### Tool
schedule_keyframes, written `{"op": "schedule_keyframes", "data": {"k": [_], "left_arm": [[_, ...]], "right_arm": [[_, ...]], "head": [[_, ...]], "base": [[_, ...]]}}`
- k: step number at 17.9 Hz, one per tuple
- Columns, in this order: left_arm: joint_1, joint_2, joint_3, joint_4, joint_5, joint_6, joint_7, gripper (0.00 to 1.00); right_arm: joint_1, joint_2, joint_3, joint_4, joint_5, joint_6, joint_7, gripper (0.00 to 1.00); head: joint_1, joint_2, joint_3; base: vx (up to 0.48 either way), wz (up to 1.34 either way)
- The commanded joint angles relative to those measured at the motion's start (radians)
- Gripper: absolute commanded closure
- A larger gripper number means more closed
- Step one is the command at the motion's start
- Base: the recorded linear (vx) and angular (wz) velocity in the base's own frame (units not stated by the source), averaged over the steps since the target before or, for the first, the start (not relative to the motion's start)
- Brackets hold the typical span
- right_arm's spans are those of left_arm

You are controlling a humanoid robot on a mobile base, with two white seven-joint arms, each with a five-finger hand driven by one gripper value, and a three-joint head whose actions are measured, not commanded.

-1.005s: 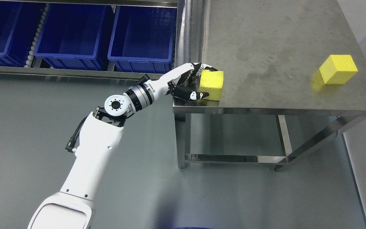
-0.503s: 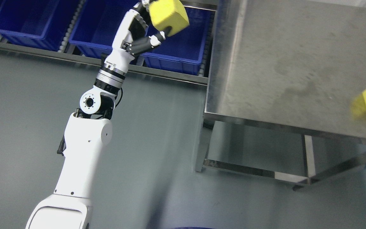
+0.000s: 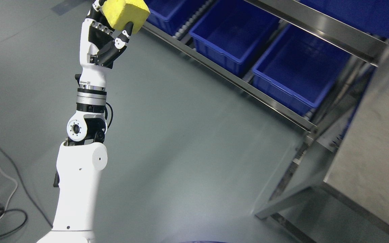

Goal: Move yellow foam block to right shelf middle
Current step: 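Lift the yellow cube with the left hand off the table, then carry the cube in the left hand while turning toward the blue bins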

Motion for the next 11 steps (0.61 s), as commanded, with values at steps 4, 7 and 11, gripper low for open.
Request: {"op": "schedule_keyframes", "data": {"k": [4, 7, 11], "left_arm": [[0.093, 0.017, 0.117, -0.189, 0.015, 0.001, 0.0, 0.76], [0.093, 0.017, 0.117, -0.192, 0.015, 0.001, 0.0, 0.77], [0.093, 0.017, 0.115, -0.194, 0.015, 0.005, 0.0, 0.77]], "right_arm": [[0.025, -0.017, -0.012, -0.017, 0.003, 0.0, 0.001, 0.0], [0.025, -0.017, -0.012, -0.017, 0.003, 0.0, 0.001, 0.0], [0.023, -0.017, -0.012, -0.017, 0.003, 0.0, 0.001, 0.0]], "head": [[0.0, 0.0, 0.0], [0.0, 0.0, 0.0], [0.0, 0.0, 0.0]], "base": [[0.17, 0.98], [0.189, 0.87], [0.24, 0.68]]}}
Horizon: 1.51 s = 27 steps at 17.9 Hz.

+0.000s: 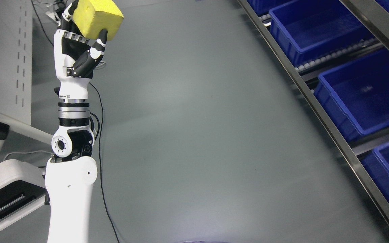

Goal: Move yellow foam block to right shelf middle
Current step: 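Carry the cube in the left hand while turning toward the blue bins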

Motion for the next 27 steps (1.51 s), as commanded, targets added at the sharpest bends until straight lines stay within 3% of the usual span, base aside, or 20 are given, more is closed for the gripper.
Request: {"op": "schedule_keyframes", "data": {"k": [1, 16, 27], "left_arm": [[0.009, 0.017, 0.035, -0.062, 0.001, 0.01, -0.001, 0.77], [0.003, 0.017, 0.038, -0.062, 0.001, 0.022, 0.001, 0.77], [-0.003, 0.034, 0.019, -0.078, 0.001, 0.027, -0.022, 0.78]], "right_arm": [[0.025, -0.017, -0.012, -0.017, 0.003, 0.0, 0.001, 0.0], [0.025, -0.017, -0.012, -0.017, 0.003, 0.0, 0.001, 0.0], [0.025, -0.017, -0.012, -0.017, 0.003, 0.0, 0.001, 0.0]], "head": [[0.0, 0.0, 0.0], [0.0, 0.0, 0.0], [0.0, 0.0, 0.0]], "base": [[0.262, 0.55], [0.359, 0.12], [0.405, -0.51]]}}
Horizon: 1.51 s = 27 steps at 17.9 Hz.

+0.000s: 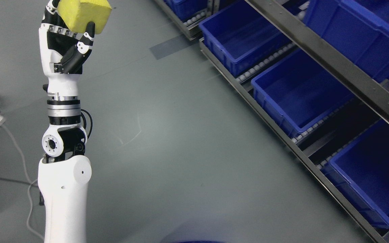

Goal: Move yellow foam block to right shelf middle
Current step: 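Carry the cube in the left hand while turning toward the blue bins, then open the left hand to drop the cube into the upper blue bin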

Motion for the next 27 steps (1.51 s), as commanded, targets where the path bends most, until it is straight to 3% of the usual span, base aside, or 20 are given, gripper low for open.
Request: {"op": "schedule_keyframes", "data": {"k": [1, 6, 9, 12, 15, 18, 23, 25, 27], "left_arm": [[-0.005, 0.046, -0.023, -0.031, -0.002, 0.015, -0.038, 0.79], [-0.1, 0.21, -0.095, -0.092, -0.005, 0.145, -0.098, 0.8], [-0.262, 0.378, -0.166, -0.099, -0.041, 0.246, -0.159, 0.8], [-0.419, 0.481, -0.255, -0.089, -0.158, 0.334, -0.238, 0.8], [-0.476, 0.47, -0.313, -0.047, -0.398, 0.374, -0.388, 0.79], [-0.48, 0.373, -0.329, 0.038, -0.585, 0.366, -0.455, 0.78], [-0.523, 0.29, -0.349, 0.14, -0.711, 0.336, -0.448, 0.76], [-0.54, 0.284, -0.324, 0.181, -0.764, 0.303, -0.442, 0.72], [-0.545, 0.284, -0.313, 0.182, -0.793, 0.305, -0.431, 0.58]], "right_arm": [[0.025, -0.017, -0.012, -0.017, 0.003, 0.001, 0.001, 0.0], [0.023, -0.017, -0.012, -0.017, 0.003, 0.001, 0.001, 0.0], [0.025, -0.017, -0.012, -0.017, 0.003, 0.001, 0.001, 0.0], [0.025, -0.017, -0.012, -0.017, 0.003, 0.001, 0.001, 0.0], [0.025, -0.017, -0.012, -0.017, 0.003, 0.001, 0.001, 0.0], [0.025, -0.017, -0.012, -0.017, 0.003, 0.001, 0.001, 0.0], [0.025, -0.017, -0.012, -0.017, 0.003, 0.001, 0.001, 0.0], [0.025, -0.017, -0.012, -0.017, 0.003, 0.001, 0.001, 0.0], [0.023, -0.017, -0.012, -0.017, 0.003, 0.001, 0.001, 0.0]], "head": [[0.0, 0.0, 0.0], [0.0, 0.0, 0.0], [0.0, 0.0, 0.0], [0.0, 0.0, 0.0], [0.0, 0.0, 0.0], [0.0, 0.0, 0.0], [0.0, 0.0, 0.0], [0.0, 0.0, 0.0], [0.0, 0.0, 0.0]], "base": [[0.368, -0.86], [0.326, -0.83], [0.281, -0.78], [0.232, -0.68], [0.198, -0.58], [0.159, -0.5], [0.119, -0.35], [0.08, -0.23], [0.061, -0.19]]}}
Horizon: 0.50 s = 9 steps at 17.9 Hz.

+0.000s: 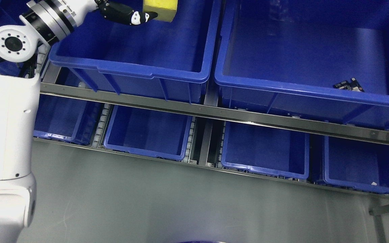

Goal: Move yellow foam block to right shelf middle
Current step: 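Open the left hand to drop the cube into the upper blue bin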

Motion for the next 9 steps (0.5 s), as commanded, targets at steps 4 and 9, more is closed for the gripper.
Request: {"op": "schedule_keyframes", "data": {"k": [4, 9], "left_arm": [[-0.046, -0.028, -0.031, 0.116, -0.184, -0.017, 0.015, 0.09], [-0.046, -0.187, 0.084, 0.111, -0.177, -0.053, 0.016, 0.0]], "right_arm": [[0.023, -0.017, -0.012, -0.017, 0.003, 0.001, 0.001, 0.0], [0.024, -0.017, -0.012, -0.017, 0.003, 0.001, 0.001, 0.0]], "head": [[0.0, 0.0, 0.0], [0.0, 0.0, 0.0]], "base": [[0.037, -0.12], [0.0, 0.01]]}}
